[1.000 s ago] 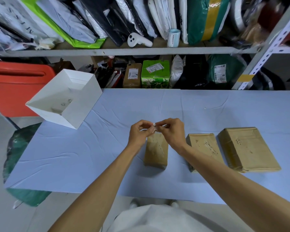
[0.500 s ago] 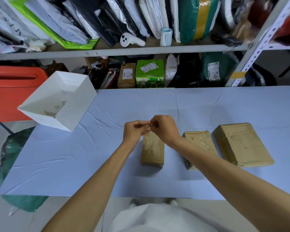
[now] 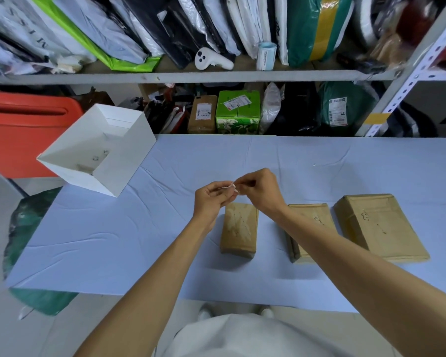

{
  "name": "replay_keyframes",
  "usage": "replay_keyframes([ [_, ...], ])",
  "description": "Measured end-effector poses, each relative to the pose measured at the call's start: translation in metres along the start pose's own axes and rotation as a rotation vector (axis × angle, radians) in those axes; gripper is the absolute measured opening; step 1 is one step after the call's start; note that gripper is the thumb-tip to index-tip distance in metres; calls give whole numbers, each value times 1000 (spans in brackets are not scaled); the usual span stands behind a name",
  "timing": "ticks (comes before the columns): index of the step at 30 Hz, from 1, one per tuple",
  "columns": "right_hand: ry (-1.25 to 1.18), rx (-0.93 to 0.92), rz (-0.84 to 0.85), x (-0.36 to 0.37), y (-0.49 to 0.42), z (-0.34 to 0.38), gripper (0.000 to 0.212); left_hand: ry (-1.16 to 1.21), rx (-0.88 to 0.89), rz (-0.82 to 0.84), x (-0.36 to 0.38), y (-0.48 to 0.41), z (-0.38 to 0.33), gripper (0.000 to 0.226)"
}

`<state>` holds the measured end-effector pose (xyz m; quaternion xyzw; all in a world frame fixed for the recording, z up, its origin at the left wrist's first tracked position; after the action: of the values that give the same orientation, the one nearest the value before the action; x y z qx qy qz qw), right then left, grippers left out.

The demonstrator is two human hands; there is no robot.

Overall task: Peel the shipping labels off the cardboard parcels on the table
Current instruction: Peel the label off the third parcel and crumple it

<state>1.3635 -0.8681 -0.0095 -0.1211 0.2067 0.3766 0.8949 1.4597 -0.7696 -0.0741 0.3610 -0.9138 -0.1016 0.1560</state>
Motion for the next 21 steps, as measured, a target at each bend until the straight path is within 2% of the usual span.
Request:
replay_keyframes([
  [9,-4,32,87,6,8,-4,10,-195,-26,-2,-9,3,-9,13],
  [16,-55,57,38,15,8,0,12,-274,-15,-174,-24,8,-12,14],
  [21,-3,56,49,29,12,-1,11,-320,-48,-247,-37,21,-2,18],
])
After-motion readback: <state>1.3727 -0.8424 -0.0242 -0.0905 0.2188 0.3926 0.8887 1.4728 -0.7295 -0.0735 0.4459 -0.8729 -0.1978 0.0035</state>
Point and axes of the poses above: each hand's wrist, its own y-axis away from the middle knuckle, its own x-axis out of the palm, z = x × y, the point moved 8 cm from there along -y, towards the middle knuckle, and after that the axes turned 4 degrees about -y, right-handed, at the moved point
